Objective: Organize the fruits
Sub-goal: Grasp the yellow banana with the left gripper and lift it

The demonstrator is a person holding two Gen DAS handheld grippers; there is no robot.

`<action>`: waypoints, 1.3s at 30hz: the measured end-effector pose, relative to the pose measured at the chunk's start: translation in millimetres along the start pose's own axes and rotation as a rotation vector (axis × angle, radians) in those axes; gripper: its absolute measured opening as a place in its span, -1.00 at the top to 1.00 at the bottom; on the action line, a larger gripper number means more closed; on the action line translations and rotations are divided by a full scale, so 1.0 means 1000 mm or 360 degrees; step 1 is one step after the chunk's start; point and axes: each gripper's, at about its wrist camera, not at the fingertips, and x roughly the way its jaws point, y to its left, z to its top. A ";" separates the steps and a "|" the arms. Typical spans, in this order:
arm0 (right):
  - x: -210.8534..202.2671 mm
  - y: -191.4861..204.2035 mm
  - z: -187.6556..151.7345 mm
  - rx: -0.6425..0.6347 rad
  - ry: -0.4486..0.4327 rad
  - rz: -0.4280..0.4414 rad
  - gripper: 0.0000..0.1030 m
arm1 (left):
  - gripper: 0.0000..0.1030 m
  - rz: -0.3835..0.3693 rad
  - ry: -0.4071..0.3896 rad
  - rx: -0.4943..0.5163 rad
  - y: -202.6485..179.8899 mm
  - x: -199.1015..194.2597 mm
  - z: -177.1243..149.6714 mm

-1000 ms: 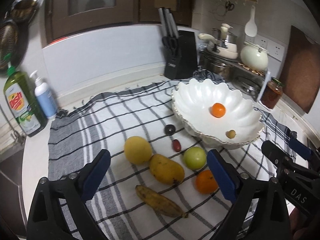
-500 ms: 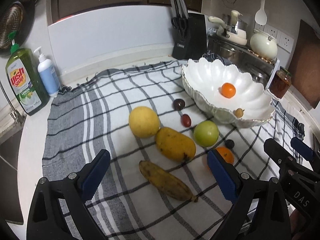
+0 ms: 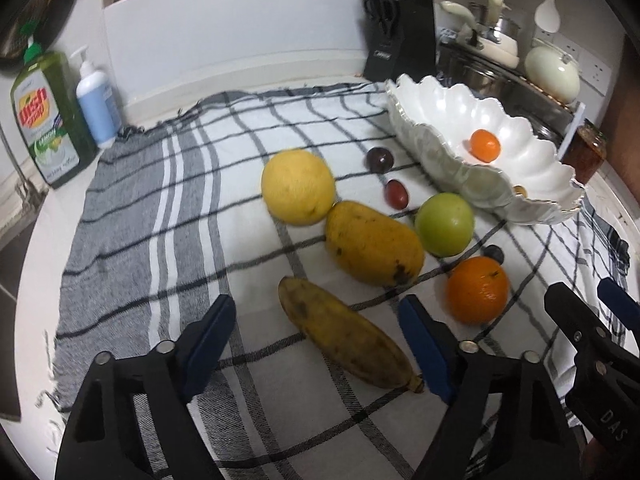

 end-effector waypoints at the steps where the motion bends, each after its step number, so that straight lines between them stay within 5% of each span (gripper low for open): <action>1: 0.002 0.000 -0.001 -0.0003 0.0002 0.0006 -0.68 | -0.52 0.0004 0.0006 -0.0017 0.001 0.003 -0.001; 27: 0.026 -0.015 -0.001 0.0009 0.0023 0.0134 -0.68 | 0.06 0.0059 0.0006 -0.0310 -0.010 0.015 -0.012; 39: 0.031 -0.026 0.000 0.0024 0.0026 0.0180 -0.68 | 0.26 0.0107 0.0006 -0.0258 -0.022 0.014 -0.012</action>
